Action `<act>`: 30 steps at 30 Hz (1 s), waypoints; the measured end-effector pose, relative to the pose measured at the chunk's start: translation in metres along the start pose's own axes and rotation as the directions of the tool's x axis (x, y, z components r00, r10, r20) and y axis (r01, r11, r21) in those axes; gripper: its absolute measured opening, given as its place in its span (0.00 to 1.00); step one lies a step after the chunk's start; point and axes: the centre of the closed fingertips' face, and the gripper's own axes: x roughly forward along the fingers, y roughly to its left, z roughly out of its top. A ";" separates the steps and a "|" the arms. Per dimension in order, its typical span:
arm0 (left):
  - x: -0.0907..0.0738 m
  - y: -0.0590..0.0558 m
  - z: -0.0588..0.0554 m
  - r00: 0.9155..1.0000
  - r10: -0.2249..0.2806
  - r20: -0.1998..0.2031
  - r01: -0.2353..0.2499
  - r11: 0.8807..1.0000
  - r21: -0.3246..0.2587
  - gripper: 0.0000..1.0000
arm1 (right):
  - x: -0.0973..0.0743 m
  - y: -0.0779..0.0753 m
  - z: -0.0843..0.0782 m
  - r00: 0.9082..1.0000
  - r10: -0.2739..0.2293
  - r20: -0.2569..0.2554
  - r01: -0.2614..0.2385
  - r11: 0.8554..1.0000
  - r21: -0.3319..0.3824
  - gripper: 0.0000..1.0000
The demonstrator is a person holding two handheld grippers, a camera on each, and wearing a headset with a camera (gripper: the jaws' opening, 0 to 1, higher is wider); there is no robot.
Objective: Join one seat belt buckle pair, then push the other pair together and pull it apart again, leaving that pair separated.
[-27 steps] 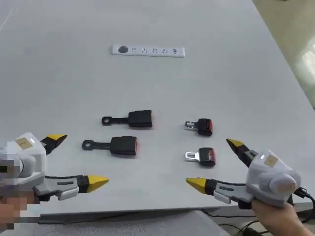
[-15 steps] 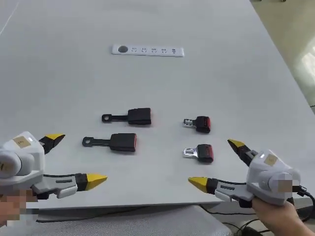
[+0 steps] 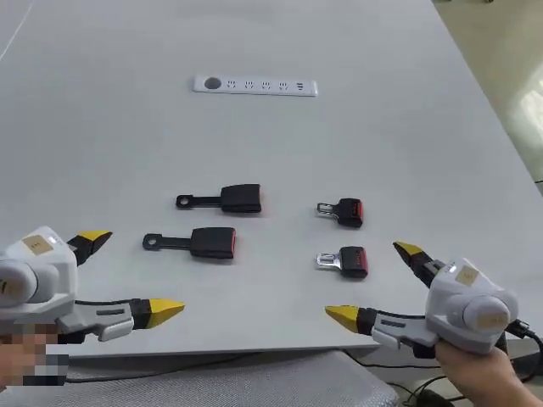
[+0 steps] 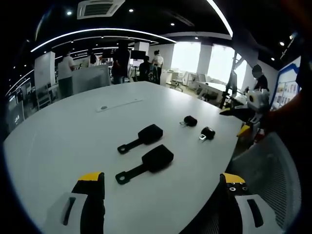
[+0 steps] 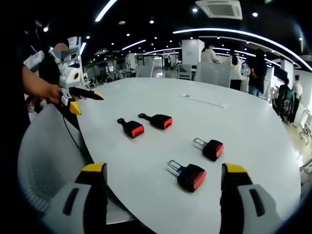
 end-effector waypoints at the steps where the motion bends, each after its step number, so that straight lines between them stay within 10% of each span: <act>1: 0.000 0.000 0.000 1.000 0.000 0.000 0.000 1.000 -0.001 1.00 | 0.000 0.000 0.000 1.000 -0.001 0.003 0.001 1.000 -0.003 0.98; 30: 0.006 -0.001 0.000 1.000 -0.008 -0.011 0.009 1.000 0.003 1.00 | 0.000 -0.004 -0.005 1.000 0.005 -0.005 -0.005 1.000 0.000 0.99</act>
